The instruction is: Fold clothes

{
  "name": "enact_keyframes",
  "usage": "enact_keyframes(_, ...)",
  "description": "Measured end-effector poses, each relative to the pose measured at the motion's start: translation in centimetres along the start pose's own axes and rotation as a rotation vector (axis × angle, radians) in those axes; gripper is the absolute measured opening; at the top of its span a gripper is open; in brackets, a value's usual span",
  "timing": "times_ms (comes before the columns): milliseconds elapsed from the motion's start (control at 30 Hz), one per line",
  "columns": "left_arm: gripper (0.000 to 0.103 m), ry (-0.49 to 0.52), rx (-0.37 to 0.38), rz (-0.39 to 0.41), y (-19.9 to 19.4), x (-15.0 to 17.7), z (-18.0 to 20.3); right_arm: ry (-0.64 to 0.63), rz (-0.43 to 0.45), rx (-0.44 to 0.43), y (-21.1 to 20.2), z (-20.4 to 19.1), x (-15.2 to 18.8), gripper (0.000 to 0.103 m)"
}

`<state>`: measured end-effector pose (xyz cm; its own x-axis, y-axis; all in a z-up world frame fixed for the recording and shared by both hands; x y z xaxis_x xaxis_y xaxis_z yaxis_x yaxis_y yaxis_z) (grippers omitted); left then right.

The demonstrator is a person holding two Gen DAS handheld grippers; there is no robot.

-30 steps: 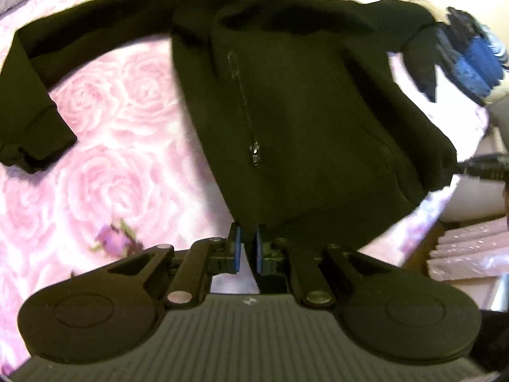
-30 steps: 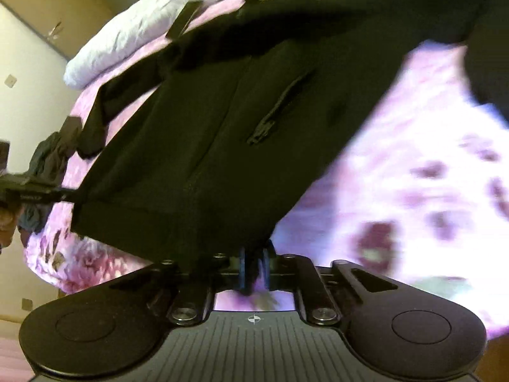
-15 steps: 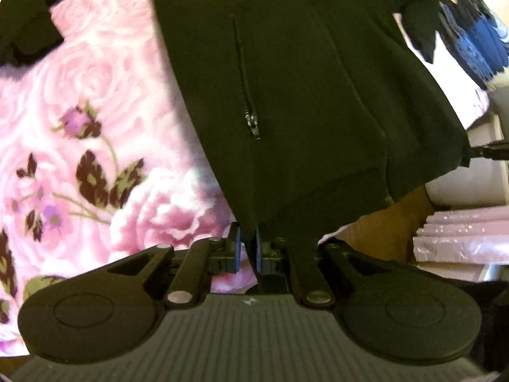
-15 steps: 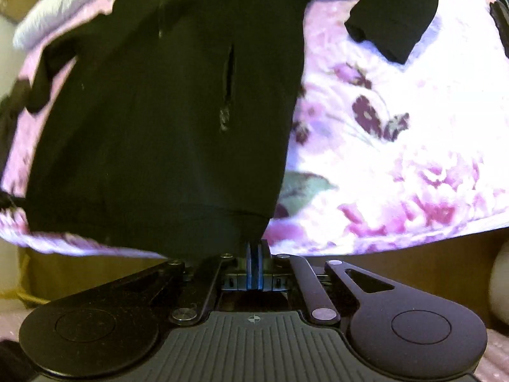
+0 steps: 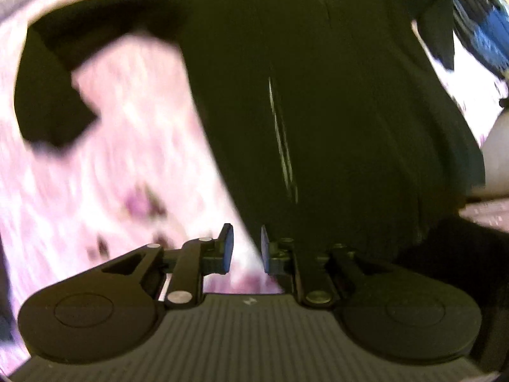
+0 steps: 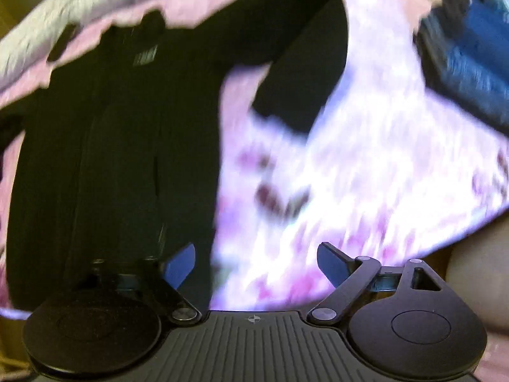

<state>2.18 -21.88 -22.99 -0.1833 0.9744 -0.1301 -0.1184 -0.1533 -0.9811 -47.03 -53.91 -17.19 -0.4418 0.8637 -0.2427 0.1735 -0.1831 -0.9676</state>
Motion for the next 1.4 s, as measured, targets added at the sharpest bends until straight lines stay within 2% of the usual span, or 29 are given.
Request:
enact_keyframes(100, 0.018, 0.028, -0.002, 0.044, -0.3, -4.3, 1.3, -0.001, 0.084, -0.003, 1.6, 2.9, -5.7, 0.087)
enact_keyframes(200, 0.019, 0.046, -0.015, 0.054, 0.7, -8.6, 3.9, 0.015, 0.137, -0.002, 5.0, 7.7, -11.8, 0.087)
enact_keyframes(267, 0.019, 0.046, -0.013, 0.046, 1.8, -11.8, 6.0, 0.037, 0.125, -0.027, 8.2, 10.9, -15.4, 0.087)
enact_keyframes(333, 0.02, 0.051, -0.004, 0.036, 3.2, -14.9, 8.5, 0.059, 0.068, -0.076, 11.6, 14.0, -18.4, 0.086)
enact_keyframes(367, 0.02, 0.066, 0.008, 0.033, 4.0, -16.5, 10.1, 0.08, 0.016, -0.133, 12.8, 15.2, -19.6, 0.073)
enact_keyframes(400, 0.02, 0.082, 0.02, 0.031, 4.8, -18.1, 11.7, 0.092, -0.02, -0.199, 13.4, 16.0, -20.5, 0.048)
enact_keyframes(433, 0.02, 0.105, 0.036, 0.031, 5.5, -19.6, 12.7, 0.083, -0.043, -0.239, 13.1, 16.7, -21.0, 0.002)
enact_keyframes(533, 0.021, 0.209, 0.104, 0.067, 6.7, -24.9, 17.6, 0.033, -0.098, -0.317, 10.2, 19.0, -22.2, 0.002)
enact_keyframes(600, 0.023, 0.291, 0.143, 0.106, 7.2, -28.6, 21.3, 0.012, -0.117, -0.301, 6.4, 21.2, -22.7, 0.002)
enact_keyframes(700, 0.026, 0.405, 0.187, 0.166, 7.5, -33.8, 25.4, -0.091, -0.149, -0.167, 1.1, 24.8, -24.1, 0.002)
enact_keyframes(800, 0.027, 0.47, 0.189, 0.207, 7.8, -37.3, 27.9, -0.174, -0.14, -0.051, -1.7, 26.8, -25.0, 0.003)
enact_keyframes(833, 0.028, 0.487, 0.182, 0.217, 8.0, -38.2, 28.8, -0.189, -0.117, -0.022, -2.0, 27.3, -25.2, 0.01)
enact_keyframes(867, 0.029, 0.508, 0.173, 0.223, 8.4, -39.0, 29.4, -0.213, -0.086, 0.037, -1.9, 27.4, -25.3, 0.031)
enact_keyframes(933, 0.032, 0.54, 0.146, 0.223, 9.3, -40.2, 30.0, -0.266, -0.042, 0.19, -0.9, 26.9, -24.8, 0.059)
enact_keyframes(967, 0.032, 0.551, 0.132, 0.217, 10.0, -40.8, 30.3, -0.282, -0.02, 0.23, -0.4, 26.6, -24.5, 0.064)
enact_keyframes(1067, 0.032, 0.531, 0.086, 0.196, 10.7, -40.9, 29.0, -0.266, 0.016, 0.159, 1.2, 25.4, -22.7, 0.064)
enact_keyframes(1167, 0.032, 0.493, 0.069, 0.174, 11.1, -40.1, 26.8, -0.239, 0.031, 0.044, 2.6, 24.0, -21.2, 0.064)
enact_keyframes(1200, 0.032, 0.493, 0.06, 0.17, 11.2, -40.0, 26.2, -0.221, 0.032, 0.031, 3.5, 23.9, -20.9, 0.064)
enact_keyframes(1267, 0.033, 0.528, 0.041, 0.18, 11.1, -39.8, 25.6, -0.172, 0.019, 0.059, 5.0, 24.7, -19.9, 0.064)
enact_keyframes(1367, 0.033, 0.597, 0.052, 0.203, 11.5, -41.1, 27.3, -0.13, 0.018, 0.137, 5.8, 26.3, -18.0, 0.064)
enact_keyframes(1400, 0.033, 0.621, 0.056, 0.211, 11.7, -41.5, 28.0, -0.15, 0.027, 0.17, 5.7, 26.6, -17.2, 0.064)
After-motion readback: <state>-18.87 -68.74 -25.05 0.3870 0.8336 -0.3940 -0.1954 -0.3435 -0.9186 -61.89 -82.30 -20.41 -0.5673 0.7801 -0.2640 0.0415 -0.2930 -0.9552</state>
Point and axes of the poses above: each gripper's, at about its wrist camera, not at the fingertips, and y roughly the way its jaws point, z to its right, x to its underside, the point moved 4 cm from there along y, roughly the way its jaws point, and after that the axes turned 6 degrees about -z, right-handed, at the moved point
